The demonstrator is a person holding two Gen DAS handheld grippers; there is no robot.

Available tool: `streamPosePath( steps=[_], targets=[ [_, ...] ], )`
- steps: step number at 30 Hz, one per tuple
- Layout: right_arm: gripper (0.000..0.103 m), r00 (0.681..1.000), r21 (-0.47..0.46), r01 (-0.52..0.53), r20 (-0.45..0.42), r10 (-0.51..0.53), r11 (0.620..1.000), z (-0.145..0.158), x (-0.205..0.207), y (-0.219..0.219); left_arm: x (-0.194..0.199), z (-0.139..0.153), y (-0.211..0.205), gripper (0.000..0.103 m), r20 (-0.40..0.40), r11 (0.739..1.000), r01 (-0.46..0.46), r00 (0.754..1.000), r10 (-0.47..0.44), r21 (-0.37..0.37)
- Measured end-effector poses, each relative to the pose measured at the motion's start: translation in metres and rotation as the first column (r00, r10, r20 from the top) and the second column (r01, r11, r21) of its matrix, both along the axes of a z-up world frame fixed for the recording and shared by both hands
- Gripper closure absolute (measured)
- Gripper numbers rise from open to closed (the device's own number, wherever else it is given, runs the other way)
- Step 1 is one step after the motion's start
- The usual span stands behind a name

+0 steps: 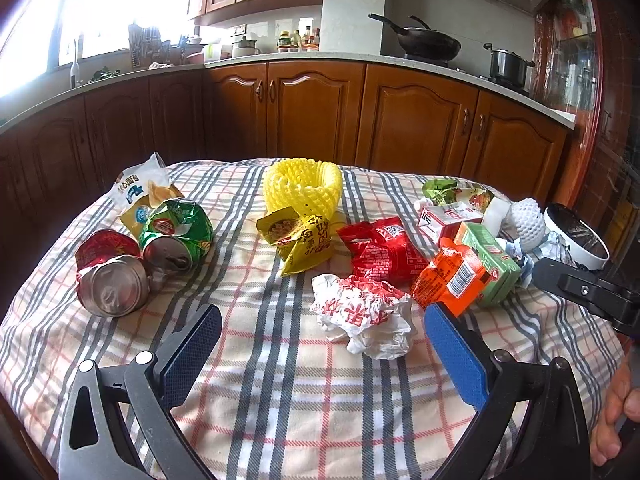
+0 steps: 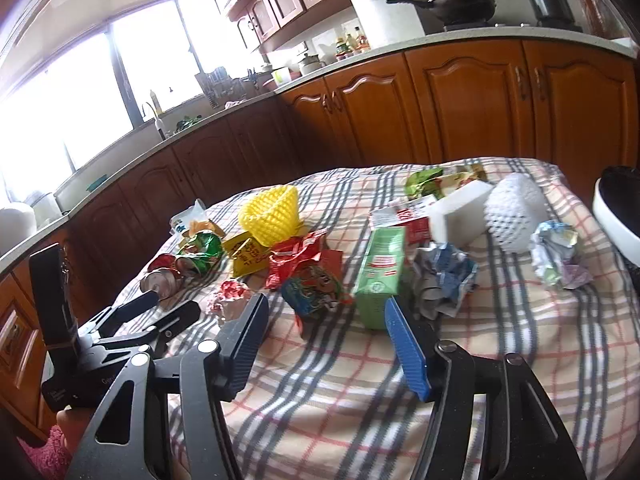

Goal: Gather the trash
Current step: 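Grasp the orange snack packet with the left tool, then carry the orange packet with the left tool over the trash bin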

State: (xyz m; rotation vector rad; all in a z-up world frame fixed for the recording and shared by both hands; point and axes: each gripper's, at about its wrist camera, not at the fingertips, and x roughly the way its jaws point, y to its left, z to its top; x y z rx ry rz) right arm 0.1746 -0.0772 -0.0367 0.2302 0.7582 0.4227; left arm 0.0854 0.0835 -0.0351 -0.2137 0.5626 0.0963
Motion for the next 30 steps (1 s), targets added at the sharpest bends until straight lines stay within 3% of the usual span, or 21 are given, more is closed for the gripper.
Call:
streamPosePath(
  steps=[5, 8, 11, 13, 14, 17, 19, 24, 30],
  targets=[
    [0.059, 0.998, 0.008, -0.047, -0.047, 0.048, 0.999, -0.011, 0.021, 0.023, 0.024, -0.008, 0.008, 0.002, -0.024, 0.999, 0.038, 0.999, -0.038, -0.011],
    [0.065, 0.994, 0.004, -0.056, -0.093, 0.056, 0.998, -0.023, 0.034, 0.030, 0.036, -0.014, 0.010, 0.009, -0.051, 0.999, 0.052, 0.997, -0.053, -0.013],
    [0.078, 0.988, 0.022, -0.056, -0.141, 0.058, 0.998, -0.035, 0.043, 0.030, 0.045, -0.019, 0.012, 0.019, -0.065, 0.995, 0.086, 0.994, -0.089, -0.053],
    [0.095, 0.984, 0.033, -0.060, -0.163, 0.065, 0.998, -0.041, 0.047, 0.029, 0.048, -0.021, 0.015, 0.031, -0.065, 0.990, 0.111, 0.991, -0.117, -0.084],
    [0.097, 0.984, 0.040, -0.060, -0.168, 0.066, 0.997, -0.041, 0.047, 0.028, 0.050, -0.021, 0.016, 0.045, -0.063, 0.987, 0.127, 0.989, -0.134, -0.100],
    [0.100, 0.985, 0.048, -0.068, -0.157, 0.074, 0.997, -0.040, 0.046, 0.026, 0.051, -0.019, 0.017, 0.058, -0.058, 0.983, 0.147, 0.986, -0.154, -0.106],
    [0.101, 0.987, 0.054, -0.070, -0.142, 0.077, 0.996, -0.034, 0.042, 0.024, 0.050, -0.016, 0.014, 0.078, -0.052, 0.983, 0.162, 0.985, -0.167, -0.090],
    [0.101, 0.993, 0.066, -0.060, -0.095, 0.066, 0.996, -0.013, 0.029, 0.008, 0.042, -0.007, 0.007, 0.093, -0.041, 0.983, 0.173, 0.984, -0.176, -0.055],
    [0.102, 0.999, 0.090, -0.019, -0.034, 0.022, 0.996, 0.013, 0.018, -0.018, 0.025, 0.018, 0.000, 0.097, 0.004, 0.983, 0.181, 0.983, -0.181, -0.040]
  ],
)
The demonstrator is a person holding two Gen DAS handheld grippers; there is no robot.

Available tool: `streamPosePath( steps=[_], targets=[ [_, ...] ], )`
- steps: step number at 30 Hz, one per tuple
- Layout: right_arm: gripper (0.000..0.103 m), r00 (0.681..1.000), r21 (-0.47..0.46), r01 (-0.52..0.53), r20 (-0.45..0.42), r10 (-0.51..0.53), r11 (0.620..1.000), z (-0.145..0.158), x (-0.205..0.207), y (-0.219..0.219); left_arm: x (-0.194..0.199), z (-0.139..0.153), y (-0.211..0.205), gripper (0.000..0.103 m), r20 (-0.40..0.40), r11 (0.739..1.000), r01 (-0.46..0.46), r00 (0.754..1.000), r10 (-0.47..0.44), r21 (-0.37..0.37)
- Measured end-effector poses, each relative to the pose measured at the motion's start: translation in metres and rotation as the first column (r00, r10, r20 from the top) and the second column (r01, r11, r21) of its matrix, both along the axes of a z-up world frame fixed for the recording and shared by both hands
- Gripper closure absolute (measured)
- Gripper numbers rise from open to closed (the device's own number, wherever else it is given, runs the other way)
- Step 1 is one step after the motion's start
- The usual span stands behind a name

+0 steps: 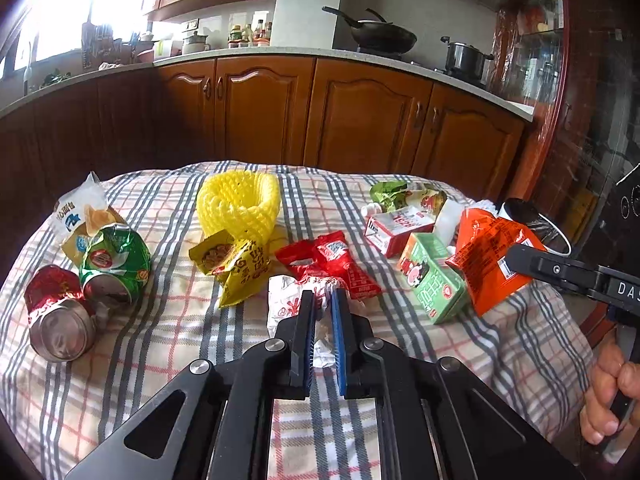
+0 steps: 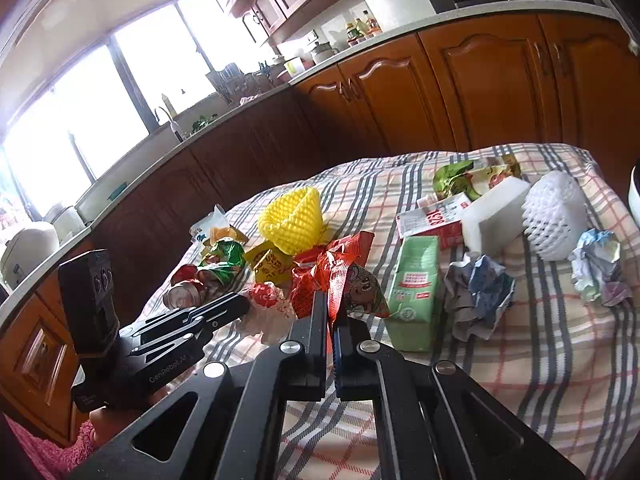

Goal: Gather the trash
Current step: 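Carry the orange packet with the left tool over the trash bin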

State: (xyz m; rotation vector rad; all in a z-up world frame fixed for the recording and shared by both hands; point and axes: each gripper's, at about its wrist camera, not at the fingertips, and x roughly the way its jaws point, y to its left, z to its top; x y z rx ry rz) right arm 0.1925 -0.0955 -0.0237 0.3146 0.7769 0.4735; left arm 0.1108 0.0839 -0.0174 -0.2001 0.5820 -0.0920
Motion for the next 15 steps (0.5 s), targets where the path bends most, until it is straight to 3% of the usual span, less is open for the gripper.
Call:
streamPosePath(
  steps=[7, 15],
  targets=[
    [0.101, 0.994, 0.001, 0.103, 0.046, -0.103, 0.995, 0.019, -0.013, -0.046, -0.003, 0.033, -0.032, 0.097, 0.059, 0.996, 0.085, 0.995, -0.086, 0.024],
    [0.101, 0.967, -0.038, 0.248, 0.067, -0.246, 0.968, 0.027, -0.027, -0.110, 0.009, 0.053, -0.086, 0.097, 0.075, 0.973, 0.226, 0.971, -0.229, 0.037]
  ],
)
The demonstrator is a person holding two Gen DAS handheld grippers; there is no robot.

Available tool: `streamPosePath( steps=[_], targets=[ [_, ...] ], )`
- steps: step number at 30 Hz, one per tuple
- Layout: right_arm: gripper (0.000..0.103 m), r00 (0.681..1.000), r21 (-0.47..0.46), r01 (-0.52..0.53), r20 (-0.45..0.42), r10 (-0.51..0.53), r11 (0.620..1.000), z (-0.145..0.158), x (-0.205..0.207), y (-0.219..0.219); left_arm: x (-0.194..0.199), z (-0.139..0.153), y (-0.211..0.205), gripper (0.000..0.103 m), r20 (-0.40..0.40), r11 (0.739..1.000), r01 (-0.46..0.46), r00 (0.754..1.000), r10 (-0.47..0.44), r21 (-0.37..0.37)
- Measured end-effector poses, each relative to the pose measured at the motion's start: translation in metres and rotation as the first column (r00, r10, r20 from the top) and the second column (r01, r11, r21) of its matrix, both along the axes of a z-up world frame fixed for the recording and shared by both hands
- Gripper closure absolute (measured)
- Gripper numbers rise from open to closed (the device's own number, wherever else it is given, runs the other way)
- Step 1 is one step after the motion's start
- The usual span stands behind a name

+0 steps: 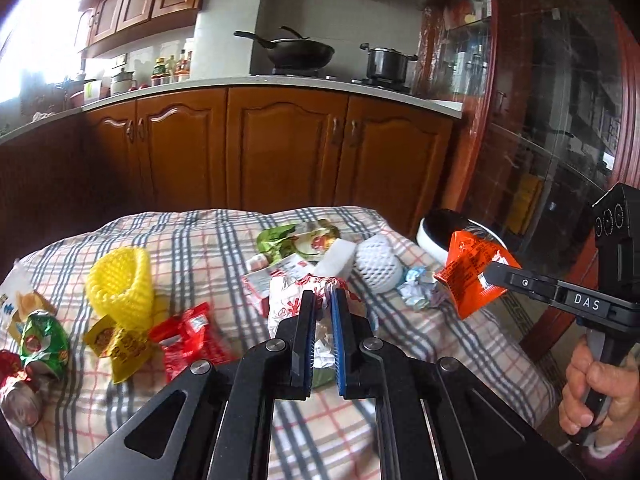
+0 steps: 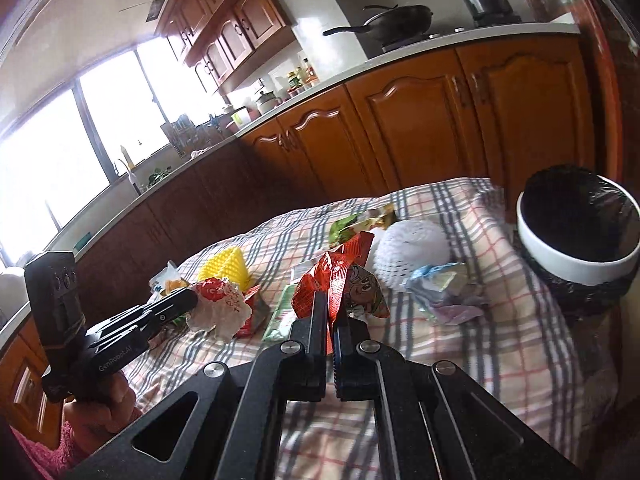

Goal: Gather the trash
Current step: 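Carry the orange packet with the left tool over the trash bin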

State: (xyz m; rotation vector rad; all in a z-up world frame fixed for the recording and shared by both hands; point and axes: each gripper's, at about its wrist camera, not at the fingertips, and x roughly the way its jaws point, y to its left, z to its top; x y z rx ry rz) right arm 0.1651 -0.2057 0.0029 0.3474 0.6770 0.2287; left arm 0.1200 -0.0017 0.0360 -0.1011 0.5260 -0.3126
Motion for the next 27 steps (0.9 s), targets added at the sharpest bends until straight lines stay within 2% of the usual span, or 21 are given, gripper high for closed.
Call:
streamPosePath(
  steps=[14, 23, 27],
  targets=[
    [0.101, 0.974, -0.055, 0.220, -0.033, -0.222, 0.974, 0.000, -0.006, -0.103, 0.045, 0.022, -0.085, 0.097, -0.028, 0.975, 0.222, 0.975, -0.221, 0.023],
    [0.101, 0.960, -0.093, 0.275, -0.035, -0.279, 0.957, 0.006, 0.007, -0.149, 0.124, 0.013, -0.115, 0.097, -0.076, 0.954, 0.299, 0.952, -0.298, 0.001],
    [0.101, 0.955, -0.116, 0.285, -0.049, -0.293, 0.951, 0.005, 0.017, -0.167, 0.155, 0.011, -0.131, 0.096, -0.121, 0.946, 0.321, 0.938, -0.324, -0.042]
  ],
)
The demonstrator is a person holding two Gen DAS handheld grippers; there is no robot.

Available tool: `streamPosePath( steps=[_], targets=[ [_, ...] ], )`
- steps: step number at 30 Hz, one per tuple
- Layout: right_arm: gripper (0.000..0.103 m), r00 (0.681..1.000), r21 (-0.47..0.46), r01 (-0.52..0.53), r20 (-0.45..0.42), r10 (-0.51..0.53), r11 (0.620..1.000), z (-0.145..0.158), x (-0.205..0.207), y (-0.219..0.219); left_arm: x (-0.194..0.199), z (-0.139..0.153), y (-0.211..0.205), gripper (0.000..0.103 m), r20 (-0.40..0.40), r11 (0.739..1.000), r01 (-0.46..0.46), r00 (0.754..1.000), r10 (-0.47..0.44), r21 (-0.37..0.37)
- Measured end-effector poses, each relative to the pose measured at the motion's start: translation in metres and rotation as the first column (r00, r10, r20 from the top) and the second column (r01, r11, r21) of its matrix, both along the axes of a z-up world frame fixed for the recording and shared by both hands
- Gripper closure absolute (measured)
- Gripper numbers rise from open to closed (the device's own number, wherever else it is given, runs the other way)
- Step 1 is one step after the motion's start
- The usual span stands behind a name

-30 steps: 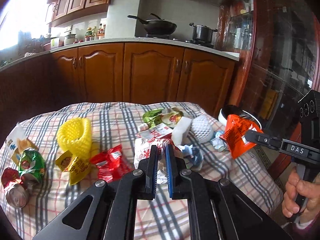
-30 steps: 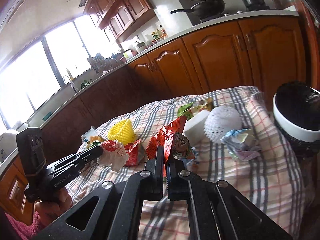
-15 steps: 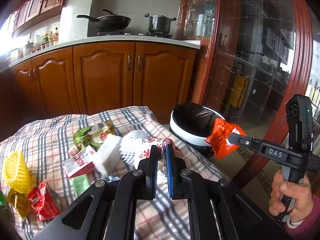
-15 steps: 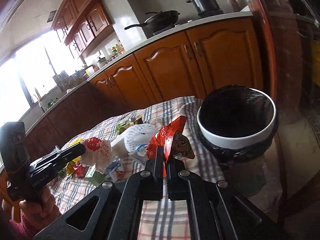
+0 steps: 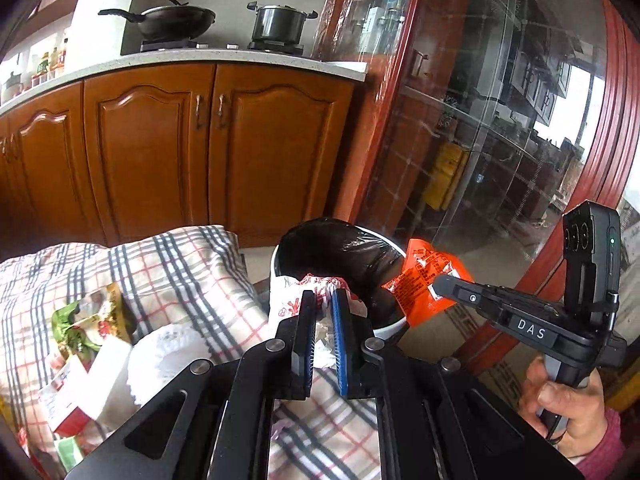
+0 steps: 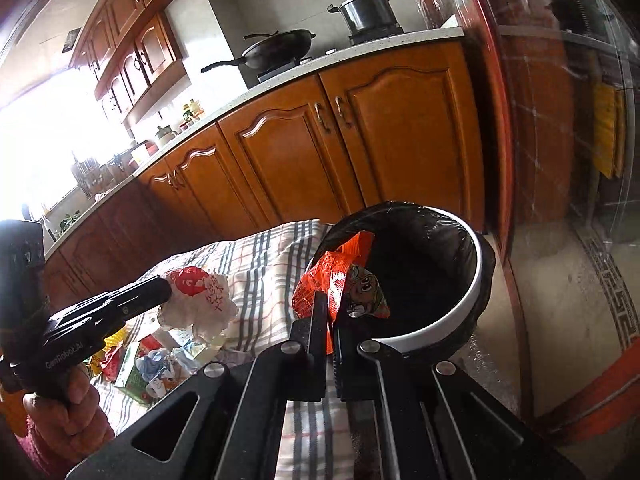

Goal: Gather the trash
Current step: 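Carry the orange packet with the left tool over the trash bin, then open the left tool to drop the orange packet into the bin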

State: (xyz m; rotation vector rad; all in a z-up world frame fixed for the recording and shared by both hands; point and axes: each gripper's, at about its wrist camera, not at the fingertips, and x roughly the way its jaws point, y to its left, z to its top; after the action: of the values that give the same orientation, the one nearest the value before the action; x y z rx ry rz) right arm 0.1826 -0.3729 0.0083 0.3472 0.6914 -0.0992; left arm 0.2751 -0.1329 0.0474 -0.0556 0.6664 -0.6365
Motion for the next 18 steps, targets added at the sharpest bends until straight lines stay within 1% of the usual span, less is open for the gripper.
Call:
streamPosePath(
  steps=[6, 13, 18],
  targets=[
    [0.101, 0.999, -0.010, 0.010, -0.040, -0.011, 1.000, -0.005, 0.020, -0.027, 0.056, -0.010, -0.021, 0.096, -0.075, 1.000, 0.019, 0.997, -0.018, 0.013],
    [0.101, 0.992, -0.016, -0.005, -0.129, 0.003, 1.000, -0.023, 0.046, -0.052, 0.096, -0.011, -0.043, 0.096, -0.114, 0.998, 0.029, 0.993, -0.023, 0.049],
    [0.101, 0.984, -0.023, -0.031, -0.177, 0.026, 0.999, -0.033, 0.058, -0.055, 0.118, -0.020, -0.060, 0.095, -0.141, 0.997, 0.039, 0.990, -0.028, 0.072]
  ],
)
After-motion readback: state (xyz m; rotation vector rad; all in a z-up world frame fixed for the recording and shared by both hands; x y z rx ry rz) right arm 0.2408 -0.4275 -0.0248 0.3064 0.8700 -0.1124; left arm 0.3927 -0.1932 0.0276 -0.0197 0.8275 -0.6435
